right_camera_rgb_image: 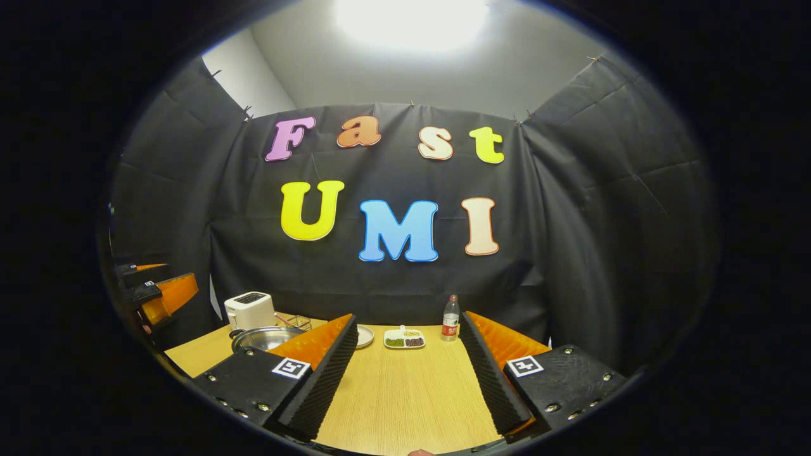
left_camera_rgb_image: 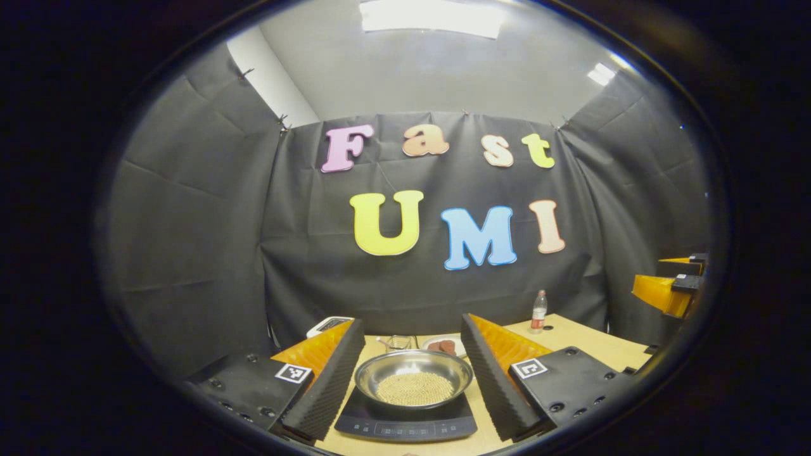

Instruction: First push the handle of the pot to place it horizontally, then grasp the pot with both hands and set it on the induction cooktop.

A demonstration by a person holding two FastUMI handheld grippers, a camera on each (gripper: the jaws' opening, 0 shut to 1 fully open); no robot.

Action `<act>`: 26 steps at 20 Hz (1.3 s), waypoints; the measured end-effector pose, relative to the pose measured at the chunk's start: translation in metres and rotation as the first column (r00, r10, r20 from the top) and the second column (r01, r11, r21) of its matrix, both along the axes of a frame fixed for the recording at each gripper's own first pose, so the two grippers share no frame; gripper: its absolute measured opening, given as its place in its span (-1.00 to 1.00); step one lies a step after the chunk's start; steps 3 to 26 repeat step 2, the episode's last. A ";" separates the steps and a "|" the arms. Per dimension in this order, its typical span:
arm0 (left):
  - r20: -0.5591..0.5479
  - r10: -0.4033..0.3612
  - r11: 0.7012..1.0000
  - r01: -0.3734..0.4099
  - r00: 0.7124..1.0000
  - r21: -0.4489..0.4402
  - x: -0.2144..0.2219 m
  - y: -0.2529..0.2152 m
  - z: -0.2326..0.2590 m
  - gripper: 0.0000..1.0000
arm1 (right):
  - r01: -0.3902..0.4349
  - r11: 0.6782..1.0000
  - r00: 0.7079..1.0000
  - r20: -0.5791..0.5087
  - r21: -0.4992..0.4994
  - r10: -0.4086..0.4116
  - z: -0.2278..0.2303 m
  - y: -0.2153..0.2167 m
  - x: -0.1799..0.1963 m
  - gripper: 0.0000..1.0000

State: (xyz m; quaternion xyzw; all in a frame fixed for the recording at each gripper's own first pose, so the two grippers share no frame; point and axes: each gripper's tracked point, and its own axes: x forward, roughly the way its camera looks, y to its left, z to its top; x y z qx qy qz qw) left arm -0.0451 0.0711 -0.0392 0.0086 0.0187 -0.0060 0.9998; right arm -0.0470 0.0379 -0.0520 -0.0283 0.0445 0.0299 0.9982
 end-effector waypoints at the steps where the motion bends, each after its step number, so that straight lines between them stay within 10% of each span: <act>1: 0.002 0.000 1.000 0.000 1.000 0.002 0.000 0.000 0.000 0.84 | 0.001 1.000 1.000 0.000 0.000 -0.001 0.001 0.000 0.000 0.94; 26: 0.006 0.000 1.000 0.000 1.000 0.004 0.002 -0.001 0.001 0.84 | 0.003 1.000 1.000 -0.005 -0.003 -0.003 -0.001 0.000 0.000 0.94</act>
